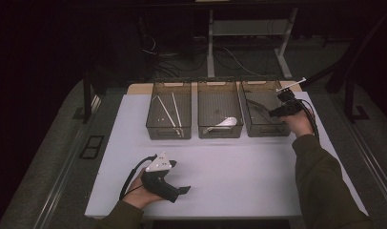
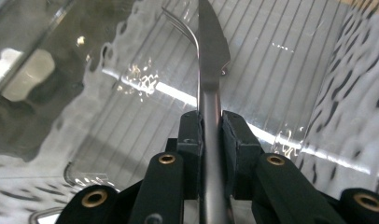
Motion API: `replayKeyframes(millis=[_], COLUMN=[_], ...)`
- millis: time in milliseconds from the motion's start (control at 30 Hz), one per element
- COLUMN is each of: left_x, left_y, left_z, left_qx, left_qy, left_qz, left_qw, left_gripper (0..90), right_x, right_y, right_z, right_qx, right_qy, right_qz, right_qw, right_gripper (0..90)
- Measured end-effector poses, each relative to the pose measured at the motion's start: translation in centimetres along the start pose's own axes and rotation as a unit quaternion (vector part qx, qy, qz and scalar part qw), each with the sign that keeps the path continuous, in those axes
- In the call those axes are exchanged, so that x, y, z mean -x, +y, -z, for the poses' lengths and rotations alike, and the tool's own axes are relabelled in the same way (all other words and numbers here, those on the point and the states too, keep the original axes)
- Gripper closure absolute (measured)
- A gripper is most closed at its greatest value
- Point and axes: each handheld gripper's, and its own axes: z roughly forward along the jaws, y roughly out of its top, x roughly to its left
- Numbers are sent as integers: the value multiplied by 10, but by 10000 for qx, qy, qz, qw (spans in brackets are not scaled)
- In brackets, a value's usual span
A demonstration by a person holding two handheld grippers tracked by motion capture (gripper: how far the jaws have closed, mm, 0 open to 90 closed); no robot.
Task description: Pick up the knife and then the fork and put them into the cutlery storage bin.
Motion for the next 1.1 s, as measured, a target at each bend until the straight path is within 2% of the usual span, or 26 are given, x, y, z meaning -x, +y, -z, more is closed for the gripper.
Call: replayKeyframes(millis=[167, 367, 733, 933, 1100], left_x=[0, 0, 0, -1, -1], left_y=[0, 0, 0, -1, -1], left_z=[0, 0, 0, 1, 0], left_qx=[4, -3, -11, 16, 27], left_qy=[-11, -24, 15, 66, 84], left_qz=[8, -6, -31, -16, -7], left_qw=[10000, 10000, 10000, 10000, 10000], left_gripper=[0, 0, 0, 0, 0], right_x=[1, 3, 6, 1, -8], right_y=[-1, 0, -5, -12, -20], right_z=[-1, 8, 28, 38, 42], right_qx=[2, 389, 797, 1121, 1253], right_qy=[18, 124, 474, 544, 284], right_qz=[-41, -127, -209, -9, 229], right_qw=[10000, 9991, 9955, 9922, 9915], right_gripper=[768, 636, 416, 334, 299])
